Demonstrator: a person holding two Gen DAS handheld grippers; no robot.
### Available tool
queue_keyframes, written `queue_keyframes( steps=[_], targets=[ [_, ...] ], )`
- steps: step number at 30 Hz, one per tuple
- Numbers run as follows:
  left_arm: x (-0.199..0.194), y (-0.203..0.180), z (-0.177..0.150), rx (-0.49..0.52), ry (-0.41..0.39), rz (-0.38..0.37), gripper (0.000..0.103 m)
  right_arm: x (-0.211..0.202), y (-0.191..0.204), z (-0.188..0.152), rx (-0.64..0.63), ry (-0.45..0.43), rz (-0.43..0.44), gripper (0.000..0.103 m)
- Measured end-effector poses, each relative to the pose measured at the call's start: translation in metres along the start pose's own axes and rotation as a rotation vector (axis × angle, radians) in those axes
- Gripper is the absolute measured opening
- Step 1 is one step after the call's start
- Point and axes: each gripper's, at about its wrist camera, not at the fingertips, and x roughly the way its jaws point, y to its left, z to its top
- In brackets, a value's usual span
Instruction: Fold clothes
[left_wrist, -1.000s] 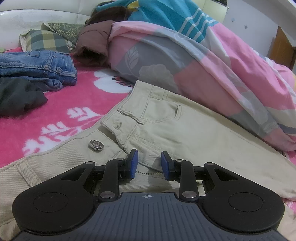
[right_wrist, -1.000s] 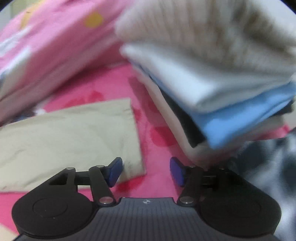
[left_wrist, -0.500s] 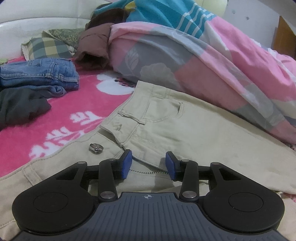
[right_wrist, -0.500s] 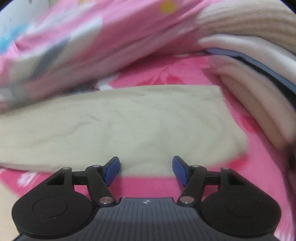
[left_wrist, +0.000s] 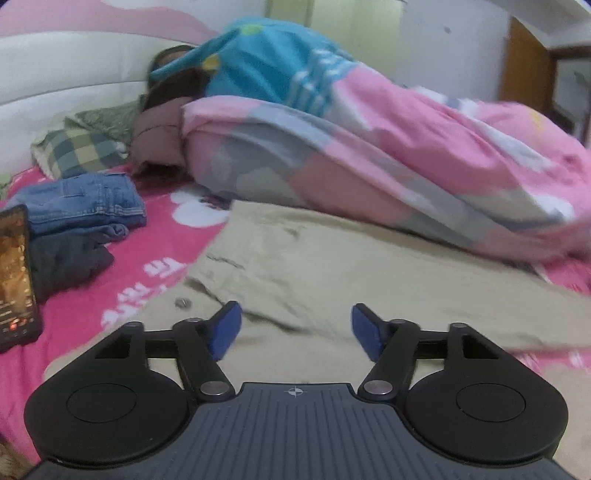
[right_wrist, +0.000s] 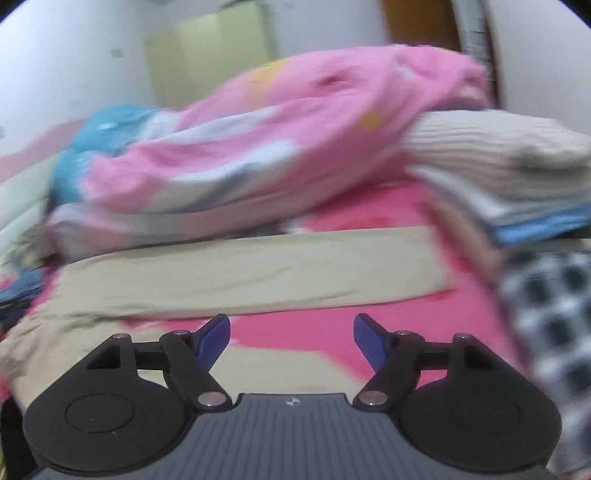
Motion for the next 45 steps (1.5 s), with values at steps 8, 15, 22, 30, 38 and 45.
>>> queue_keyframes(
  steps=[8,15,22,30,38,45],
  targets=[
    [-0.012,-0.033,-0.046,0.079,0.098,0.024,0.078,0.083,0.101,-0.062,-0.126,0.138,0.034,0.076],
    [-0.043,-0.029,-0.088,0.071,0.098,-0.071,0.099,0.082,0.131,-0.105,-0.226,0.128,-0.039,0.077],
    [-0.076,0.020,-0.103,-0.105,0.038,-0.021,0.099,0.059,0.136,-0.100,-0.225,0.088,-0.018,0.077],
    [-0.070,0.070,-0.103,-0.310,0.042,0.092,0.068,0.055,0.220,-0.110,-0.461,-0.008,0.226,0.071],
    [-0.051,0.094,-0.104,-0.473,0.041,0.029,0.049,0.052,0.289,-0.147,-0.685,0.021,0.439,0.059],
    [-0.048,0.095,-0.102,-0.466,0.035,0.033,0.035,0.054,0.344,-0.171,-0.920,-0.038,0.510,0.044]
  ],
)
